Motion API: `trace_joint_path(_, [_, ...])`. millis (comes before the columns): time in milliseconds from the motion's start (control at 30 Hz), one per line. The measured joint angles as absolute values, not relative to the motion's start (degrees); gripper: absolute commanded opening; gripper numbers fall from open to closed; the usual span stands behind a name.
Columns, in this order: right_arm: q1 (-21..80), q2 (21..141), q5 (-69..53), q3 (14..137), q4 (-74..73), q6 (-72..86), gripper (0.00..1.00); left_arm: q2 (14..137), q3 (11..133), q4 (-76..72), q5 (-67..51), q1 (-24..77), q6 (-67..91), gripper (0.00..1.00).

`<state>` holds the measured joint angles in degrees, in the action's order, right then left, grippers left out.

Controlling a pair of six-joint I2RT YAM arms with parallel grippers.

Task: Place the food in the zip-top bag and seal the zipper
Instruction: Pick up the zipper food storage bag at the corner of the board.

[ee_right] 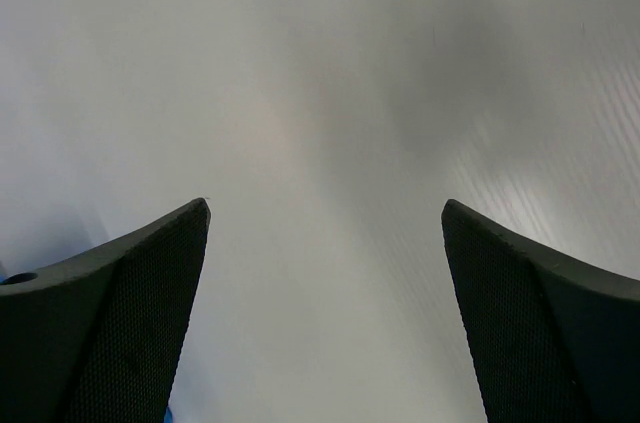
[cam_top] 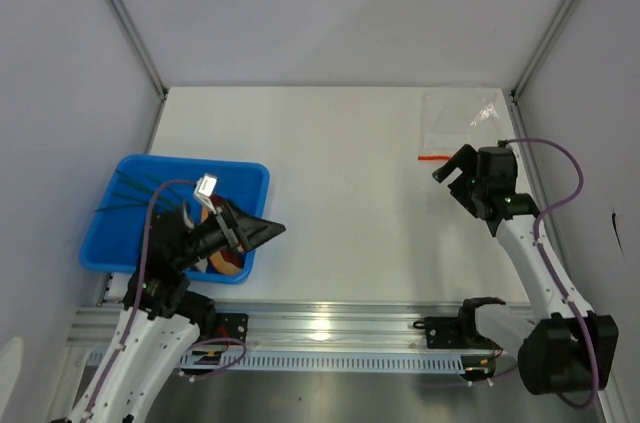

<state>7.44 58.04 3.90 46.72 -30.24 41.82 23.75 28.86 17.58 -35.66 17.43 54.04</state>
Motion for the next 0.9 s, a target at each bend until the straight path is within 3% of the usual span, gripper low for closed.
trace_joint_path(133, [-2.9,66.0,-2.2,47.5,-20.8,43.6,0.99,15.9,28.4,14.9,-36.8,17.4,53.1,1.00])
trace_joint_path(300, [-12.4,79.8,-10.3,47.5,-6.7,49.5,0.96,15.6,31.3,17.0,-36.9,17.4,48.9,1.00])
trace_joint_path(467, [-14.2,91.6,-11.6,50.5,-2.2,47.8,0.91,15.9,34.8,19.2,-36.9,17.4,44.5,0.99])
trace_joint_path(633, [-15.4,96.0,-13.5,53.4,3.0,48.0,0.90,15.8,35.5,19.9,-36.8,17.4,41.8,0.99])
trace_joint_path(800, [-17.0,98.5,-14.2,51.2,11.8,50.4,0.76,15.8,34.9,19.1,-37.4,17.5,41.6,0.97])
trace_joint_path(900, [-17.5,101.8,-14.8,50.5,17.1,53.1,0.73,15.8,34.7,18.9,-37.6,17.6,41.6,0.97])
